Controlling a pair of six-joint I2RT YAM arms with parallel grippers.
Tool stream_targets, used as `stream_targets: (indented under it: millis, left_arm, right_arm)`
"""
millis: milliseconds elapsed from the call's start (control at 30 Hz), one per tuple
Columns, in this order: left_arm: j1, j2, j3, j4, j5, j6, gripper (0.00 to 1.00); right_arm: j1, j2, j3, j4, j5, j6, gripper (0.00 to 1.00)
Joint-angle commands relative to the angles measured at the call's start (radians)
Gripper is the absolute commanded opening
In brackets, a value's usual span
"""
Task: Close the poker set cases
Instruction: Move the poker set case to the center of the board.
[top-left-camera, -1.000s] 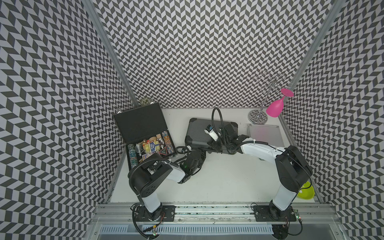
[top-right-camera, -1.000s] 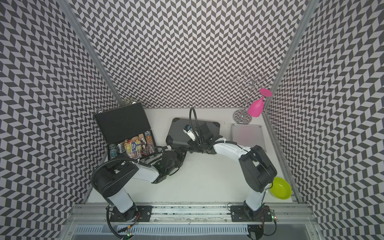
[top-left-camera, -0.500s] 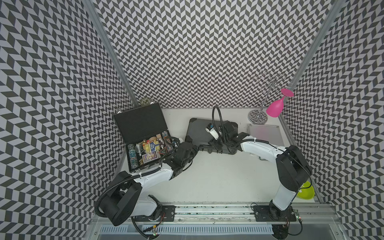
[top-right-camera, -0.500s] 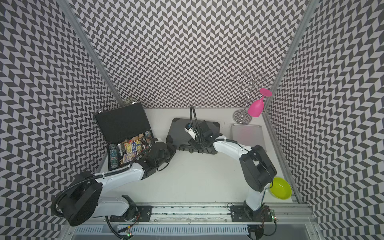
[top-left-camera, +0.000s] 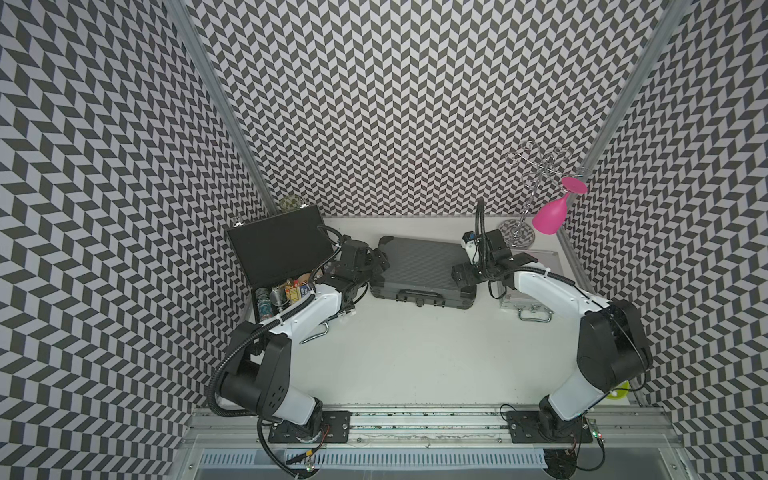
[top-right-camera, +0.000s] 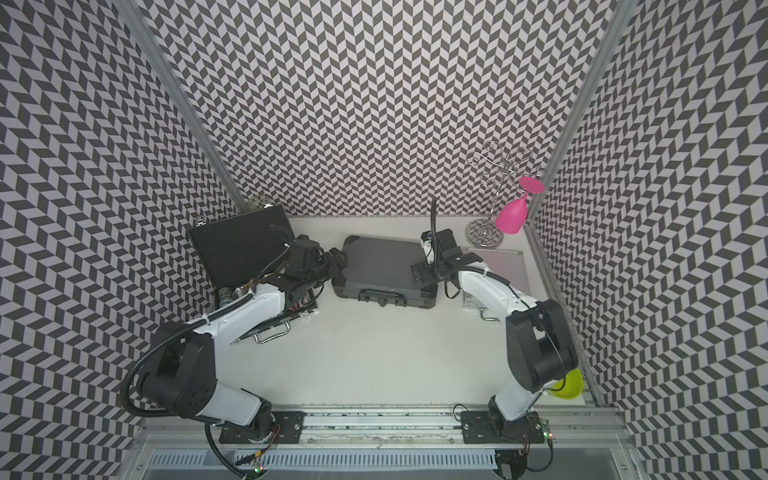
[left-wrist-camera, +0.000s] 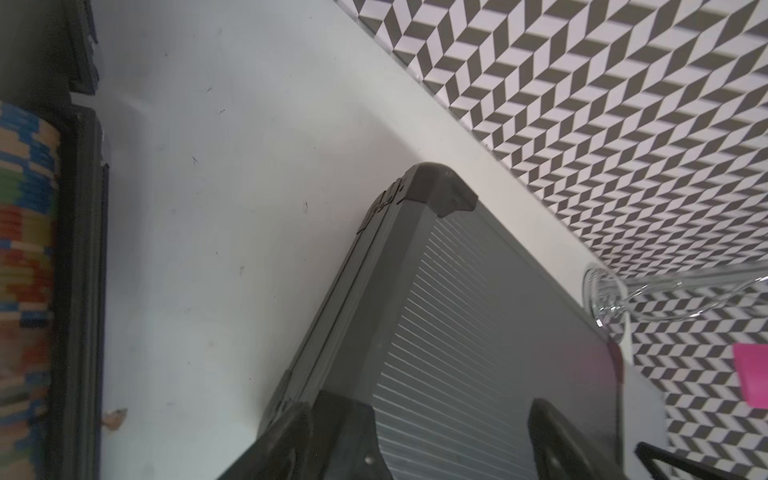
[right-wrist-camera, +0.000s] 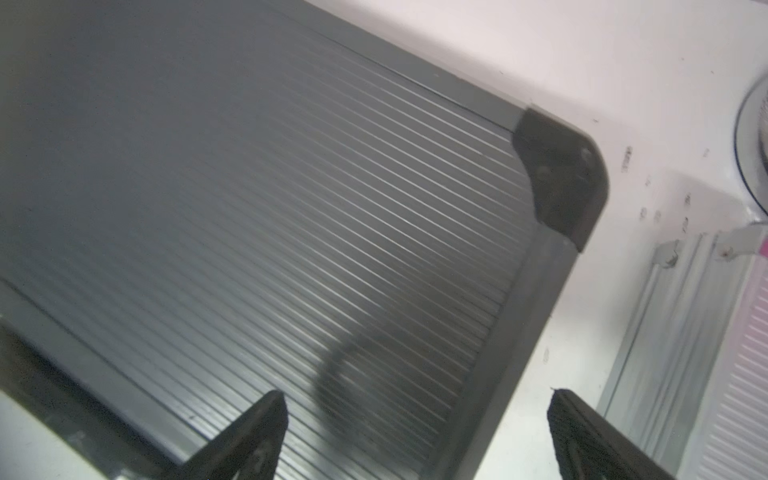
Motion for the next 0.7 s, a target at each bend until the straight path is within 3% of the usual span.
stream_targets:
  millis: [0,233,400,667]
  left_arm:
    - [0.047,0.065,0.063,-0.099,0.087,0.142,0.84]
    - [0.095,0.185,0.162,-0.165,0.234,0.261,0.85]
    - [0.105,0.278,0.224,-0.209,0.396,0.347,0.82]
    - [0.106,0.337,0.230,-0.221,0.491,0.397,0.78]
  right_arm:
    - [-0.034,-0.032,-0.044,-0.011,0.037,0.087,0.99]
    - [-0.081,-0.056,-0.105,0.034,-0.044,0.164,1.00]
    - [-0.081,-0.057,-0.172,0.095,-0.148,0.254,0.90]
    - [-0.082,-0.064,-0.278,0.258,-0.260,0.401,0.77]
